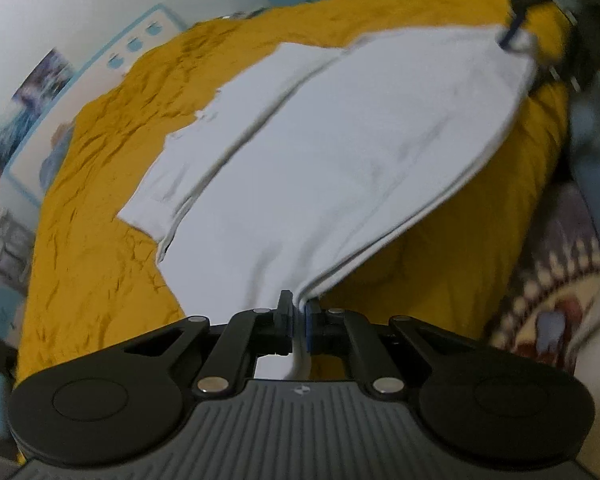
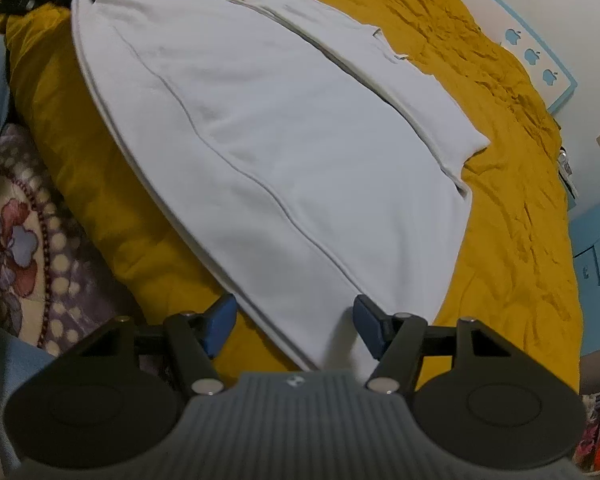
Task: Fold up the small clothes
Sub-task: 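Grasp the side edge with the left tool while the right tool grasps beside it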
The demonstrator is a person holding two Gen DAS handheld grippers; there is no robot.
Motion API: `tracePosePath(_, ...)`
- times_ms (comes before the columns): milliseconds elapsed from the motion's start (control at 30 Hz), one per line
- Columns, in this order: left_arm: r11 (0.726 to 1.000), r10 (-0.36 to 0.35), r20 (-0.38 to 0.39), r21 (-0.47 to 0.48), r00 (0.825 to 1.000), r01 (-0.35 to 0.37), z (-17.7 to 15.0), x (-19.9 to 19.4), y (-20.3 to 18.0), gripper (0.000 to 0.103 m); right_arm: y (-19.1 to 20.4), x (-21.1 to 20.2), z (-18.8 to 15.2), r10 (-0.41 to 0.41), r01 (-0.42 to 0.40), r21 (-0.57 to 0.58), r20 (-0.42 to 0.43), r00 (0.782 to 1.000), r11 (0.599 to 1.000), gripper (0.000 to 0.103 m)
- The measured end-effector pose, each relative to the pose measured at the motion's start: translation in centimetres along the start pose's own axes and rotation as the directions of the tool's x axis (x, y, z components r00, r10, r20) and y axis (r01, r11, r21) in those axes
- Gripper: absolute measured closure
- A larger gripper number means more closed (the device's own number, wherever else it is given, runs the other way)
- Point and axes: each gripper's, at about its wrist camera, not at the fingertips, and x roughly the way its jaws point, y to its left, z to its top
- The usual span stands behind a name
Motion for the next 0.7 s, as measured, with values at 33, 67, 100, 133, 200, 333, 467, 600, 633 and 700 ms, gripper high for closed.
tracePosePath(33, 1.000, -0.002, 0.004, -0.030, 1.000, 0.002, 0.2, 0.0, 0.4, 0.098, 0.1, 0.0, 0.0, -0.005, 0.005, -0.007, -0.002, 1.000, 1.000, 0.042)
tracePosePath(67, 0.998, -0.002, 0.008, -0.055, 1.000, 0.002, 0.3, -0.1, 0.8, 0.098, 0.2, 0.1, -0.1, -0.012, 0.012, -0.015, -0.004, 1.000, 1.000, 0.043)
tracePosePath(100, 0.997, 0.000, 0.013, -0.077, 1.000, 0.001, 0.5, -0.2, 1.2, 0.098, 0.4, 0.1, -0.1, -0.019, 0.018, -0.024, -0.004, 1.000, 1.000, 0.043)
tracePosePath(133, 0.996, 0.001, 0.016, -0.094, 1.000, 0.001, 0.7, -0.3, 1.4, 0.098, 0.6, 0.1, -0.2, -0.031, 0.031, -0.039, -0.004, 1.000, 0.999, 0.044)
tracePosePath(200, 0.992, -0.004, 0.022, -0.122, 1.000, 0.006, 1.0, -0.4, 2.0, 0.098, 0.8, 0.2, -0.4, -0.060, 0.060, -0.068, -0.006, 0.998, 0.996, 0.048)
tracePosePath(333, 0.991, 0.001, 0.025, -0.132, 1.000, 0.002, 1.4, -0.5, 2.2, 0.098, 1.0, 0.3, -1.0, -0.115, 0.111, -0.127, -0.020, 0.993, 0.986, 0.064)
tracePosePath(467, 0.989, 0.014, 0.025, -0.147, 1.000, -0.010, 1.6, -0.7, 2.2, 0.098, 0.2, -0.5, -1.1, -0.139, 0.137, -0.112, -0.012, 0.990, 0.984, 0.102)
tracePosePath(600, 0.980, 0.056, 0.039, -0.194, 0.998, -0.048, 2.1, -1.1, 2.9, 0.098, -0.7, -2.0, -0.4, -0.159, 0.161, -0.072, 0.037, 0.987, 0.984, 0.103)
tracePosePath(633, 0.976, 0.068, 0.044, -0.209, 0.997, -0.057, 2.2, -1.2, 3.1, 0.098, -1.0, -2.5, 0.0, -0.172, 0.175, -0.058, 0.053, 0.984, 0.983, 0.103)
tracePosePath(700, 0.969, 0.093, 0.052, -0.232, 0.994, -0.079, 2.7, -1.2, 3.6, 0.098, -1.9, -3.2, 0.6, -0.203, 0.206, -0.024, 0.085, 0.975, 0.978, 0.103)
